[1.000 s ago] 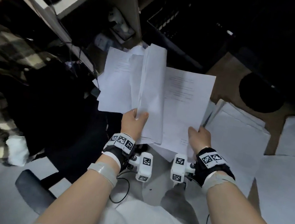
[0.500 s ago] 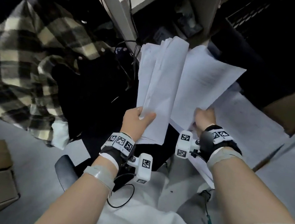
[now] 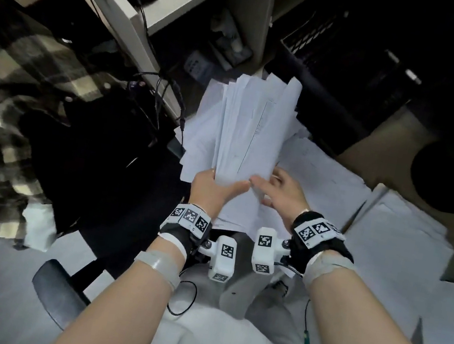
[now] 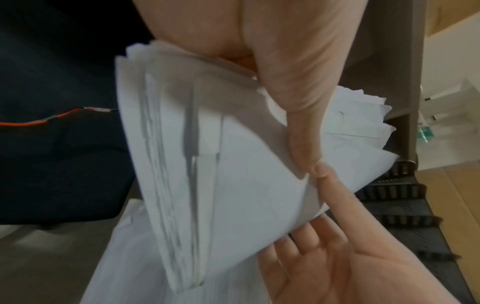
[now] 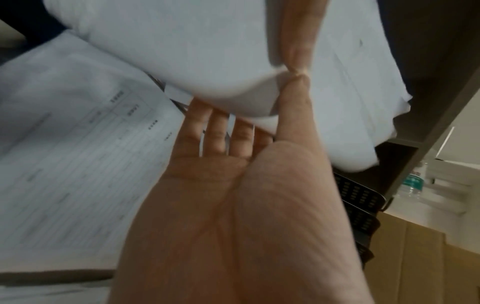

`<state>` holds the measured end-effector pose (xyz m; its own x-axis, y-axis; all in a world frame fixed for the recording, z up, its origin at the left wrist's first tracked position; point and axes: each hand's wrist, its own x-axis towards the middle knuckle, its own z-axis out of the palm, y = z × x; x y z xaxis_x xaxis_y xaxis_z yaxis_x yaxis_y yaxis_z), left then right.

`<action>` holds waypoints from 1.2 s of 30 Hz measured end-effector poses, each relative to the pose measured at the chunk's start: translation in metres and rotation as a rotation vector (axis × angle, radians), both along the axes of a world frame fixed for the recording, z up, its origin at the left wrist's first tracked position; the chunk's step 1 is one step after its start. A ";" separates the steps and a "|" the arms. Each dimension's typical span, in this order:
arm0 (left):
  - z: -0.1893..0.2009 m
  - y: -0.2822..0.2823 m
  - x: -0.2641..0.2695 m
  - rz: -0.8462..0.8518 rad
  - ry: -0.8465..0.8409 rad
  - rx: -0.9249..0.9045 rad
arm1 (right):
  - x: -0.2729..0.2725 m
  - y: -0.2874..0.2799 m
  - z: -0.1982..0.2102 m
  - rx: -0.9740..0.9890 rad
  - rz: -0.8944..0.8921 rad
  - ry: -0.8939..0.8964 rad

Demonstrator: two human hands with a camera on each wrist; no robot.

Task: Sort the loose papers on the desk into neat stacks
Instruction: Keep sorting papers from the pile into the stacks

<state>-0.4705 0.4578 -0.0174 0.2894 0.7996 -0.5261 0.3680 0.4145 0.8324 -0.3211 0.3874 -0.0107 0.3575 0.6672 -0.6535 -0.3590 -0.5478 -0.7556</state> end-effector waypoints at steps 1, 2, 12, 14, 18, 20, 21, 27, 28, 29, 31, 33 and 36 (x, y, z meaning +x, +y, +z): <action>0.000 -0.005 0.005 -0.021 -0.001 0.009 | 0.002 -0.006 0.001 -0.007 -0.019 -0.028; -0.001 -0.009 0.010 -0.039 -0.002 0.025 | 0.005 -0.012 0.003 -0.013 -0.044 -0.053; 0.007 -0.067 0.037 -0.030 0.043 0.044 | 0.043 -0.083 0.003 -0.028 -0.159 0.044; 0.009 -0.078 0.041 0.003 0.067 0.042 | 0.056 -0.098 0.004 -0.057 -0.192 0.110; 0.011 -0.104 0.047 -0.007 0.082 0.067 | 0.083 -0.120 0.008 -0.165 -0.134 0.037; 0.010 -0.115 0.049 -0.005 0.079 0.073 | 0.088 -0.130 0.011 -0.124 -0.090 -0.095; 0.010 -0.119 0.049 0.009 0.071 0.074 | 0.090 -0.133 0.010 -0.091 -0.078 -0.172; 0.015 -0.140 0.052 0.165 0.036 0.038 | 0.095 -0.150 0.009 -0.080 -0.072 -0.265; 0.016 -0.141 0.051 0.177 0.036 0.038 | 0.096 -0.150 0.007 -0.078 -0.072 -0.265; 0.016 -0.142 0.050 0.179 0.035 0.049 | 0.095 -0.149 0.007 -0.087 -0.064 -0.278; 0.014 -0.142 0.045 0.190 0.058 0.086 | 0.090 -0.145 0.001 -0.113 -0.055 -0.299; 0.010 -0.135 0.040 0.204 0.074 0.095 | 0.087 -0.140 -0.007 -0.177 -0.067 -0.316; 0.000 -0.115 0.033 0.243 0.104 0.087 | 0.088 -0.133 -0.020 -0.308 -0.143 -0.374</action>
